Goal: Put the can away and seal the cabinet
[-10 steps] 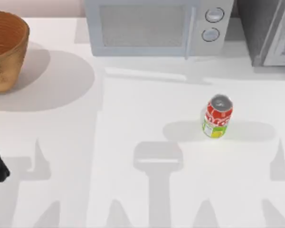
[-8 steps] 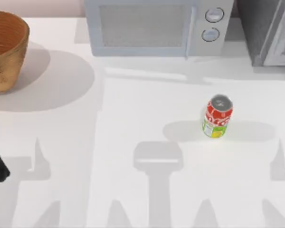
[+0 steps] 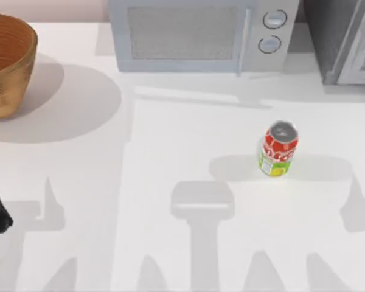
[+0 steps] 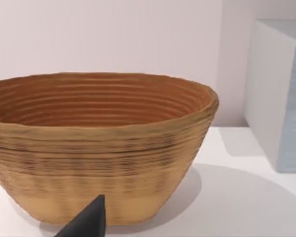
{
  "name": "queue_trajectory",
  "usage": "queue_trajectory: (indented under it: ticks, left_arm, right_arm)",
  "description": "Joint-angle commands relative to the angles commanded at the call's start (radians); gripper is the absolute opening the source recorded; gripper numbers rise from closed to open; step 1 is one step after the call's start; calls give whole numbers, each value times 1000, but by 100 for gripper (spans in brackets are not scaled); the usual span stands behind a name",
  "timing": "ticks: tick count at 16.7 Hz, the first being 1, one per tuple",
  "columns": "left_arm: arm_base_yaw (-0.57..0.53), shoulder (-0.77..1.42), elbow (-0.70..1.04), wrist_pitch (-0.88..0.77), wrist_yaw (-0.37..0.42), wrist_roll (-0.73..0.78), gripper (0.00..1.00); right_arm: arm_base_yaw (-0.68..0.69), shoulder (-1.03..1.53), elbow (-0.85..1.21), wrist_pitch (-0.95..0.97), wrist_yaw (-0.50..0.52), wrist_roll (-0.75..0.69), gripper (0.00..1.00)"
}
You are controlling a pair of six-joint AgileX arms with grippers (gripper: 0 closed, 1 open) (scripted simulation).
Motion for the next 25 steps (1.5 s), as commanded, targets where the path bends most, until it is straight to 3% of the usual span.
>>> queue_trajectory:
  ticks: [4,10,25]
  left_arm:
    - [0,0,0,0,0,0,100]
    - [0,0,0,0,0,0,100]
    - [0,0,0,0,0,0,100]
  right_arm:
    - [62,156,27,124,52,-395,100]
    - [177,473,75,360,163,-1206,100]
    - [496,1408,234,1045,507,-3734,100]
